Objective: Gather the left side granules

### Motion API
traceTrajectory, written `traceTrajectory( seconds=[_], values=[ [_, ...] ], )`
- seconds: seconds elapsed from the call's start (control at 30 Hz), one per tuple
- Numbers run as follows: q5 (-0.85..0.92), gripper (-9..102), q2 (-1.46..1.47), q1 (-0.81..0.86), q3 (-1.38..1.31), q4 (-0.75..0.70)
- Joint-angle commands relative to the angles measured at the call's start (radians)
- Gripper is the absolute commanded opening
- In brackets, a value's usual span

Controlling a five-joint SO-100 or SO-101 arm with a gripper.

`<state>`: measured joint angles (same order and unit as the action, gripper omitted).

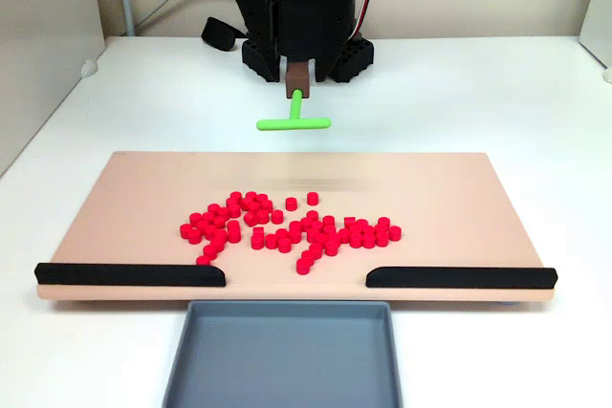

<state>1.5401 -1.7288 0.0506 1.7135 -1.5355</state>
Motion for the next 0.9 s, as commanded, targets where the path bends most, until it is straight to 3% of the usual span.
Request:
traceTrajectory(
  seconds=[0.0,0.37,0.87],
  values=[
    [-0.018,0,-0.029,-0.012,-0.025,0.003],
    [-0.144,0,-0.031,-0.04,-0.025,0.003],
    [-0.499,0,-0.026,-0.155,-0.025,-0.005]
  ],
)
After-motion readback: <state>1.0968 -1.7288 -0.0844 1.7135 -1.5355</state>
